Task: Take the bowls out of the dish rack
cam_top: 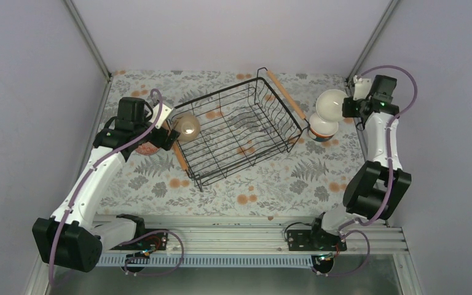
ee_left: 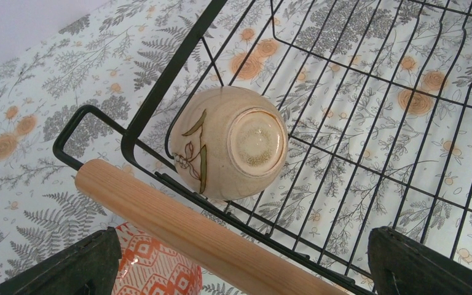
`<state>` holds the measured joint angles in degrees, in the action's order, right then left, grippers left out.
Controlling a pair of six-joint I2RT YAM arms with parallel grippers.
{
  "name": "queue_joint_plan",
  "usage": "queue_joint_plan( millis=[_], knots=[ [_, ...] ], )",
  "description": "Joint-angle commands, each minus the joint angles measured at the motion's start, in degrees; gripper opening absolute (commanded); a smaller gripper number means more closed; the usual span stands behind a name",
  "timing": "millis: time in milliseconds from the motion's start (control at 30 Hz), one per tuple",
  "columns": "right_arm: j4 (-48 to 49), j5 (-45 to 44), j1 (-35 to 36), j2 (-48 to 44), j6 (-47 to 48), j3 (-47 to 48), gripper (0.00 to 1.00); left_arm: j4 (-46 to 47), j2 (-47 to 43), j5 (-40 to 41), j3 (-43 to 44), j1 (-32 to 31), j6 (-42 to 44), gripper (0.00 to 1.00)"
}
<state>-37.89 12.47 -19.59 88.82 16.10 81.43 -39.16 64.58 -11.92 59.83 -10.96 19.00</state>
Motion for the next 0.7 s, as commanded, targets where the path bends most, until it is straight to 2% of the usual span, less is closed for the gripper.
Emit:
queue_joint_plan(
  millis=[0, 233, 667],
  knots=[
    [8.4, 3.7, -0.5, 2.7, -1.9, -2.3, 0.04, -0.4, -0.7, -1.1, 1.2, 0.4, 0.3, 1.0],
    [11.4, 4.4, -1.7, 9.2, -2.7, -4.4, 0.04, -0.4, -0.9, -1.0, 1.1, 0.4, 0.3, 1.0],
    [9.0, 5.8, -2.3, 13.5, -2.2, -3.9, 0.04, -0.6, -0.5, -1.3, 1.1, 0.4, 0.3, 1.0]
  ],
)
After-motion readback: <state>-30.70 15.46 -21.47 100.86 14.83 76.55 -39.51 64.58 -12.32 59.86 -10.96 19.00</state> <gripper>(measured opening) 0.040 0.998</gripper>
